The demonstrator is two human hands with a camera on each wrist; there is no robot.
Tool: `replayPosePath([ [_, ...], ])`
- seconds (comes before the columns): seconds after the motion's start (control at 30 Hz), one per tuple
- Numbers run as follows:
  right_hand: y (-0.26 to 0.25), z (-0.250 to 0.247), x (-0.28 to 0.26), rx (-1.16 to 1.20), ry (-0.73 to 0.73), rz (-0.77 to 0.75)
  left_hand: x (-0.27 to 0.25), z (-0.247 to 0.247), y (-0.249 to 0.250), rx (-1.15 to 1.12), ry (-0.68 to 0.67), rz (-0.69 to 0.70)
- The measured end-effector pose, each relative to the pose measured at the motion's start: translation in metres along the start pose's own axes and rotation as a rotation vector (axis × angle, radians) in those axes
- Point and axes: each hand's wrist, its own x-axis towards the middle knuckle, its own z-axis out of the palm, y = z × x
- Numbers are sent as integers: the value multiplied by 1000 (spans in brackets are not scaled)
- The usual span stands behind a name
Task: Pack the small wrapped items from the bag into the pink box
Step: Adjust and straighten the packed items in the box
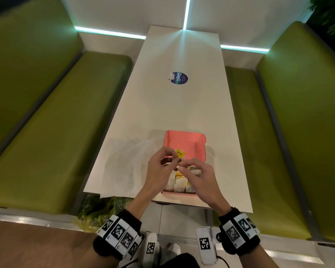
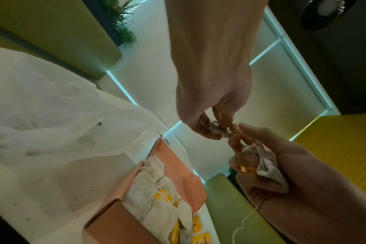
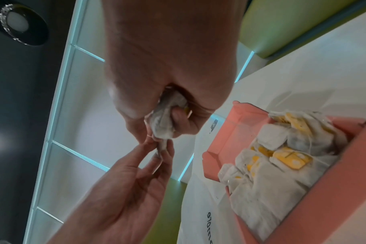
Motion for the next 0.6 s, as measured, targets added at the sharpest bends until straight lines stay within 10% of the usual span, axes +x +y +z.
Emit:
replayPosePath([
  [0.6, 8, 3, -24, -66, 114, -39, -6, 10, -5, -126, 93, -110],
])
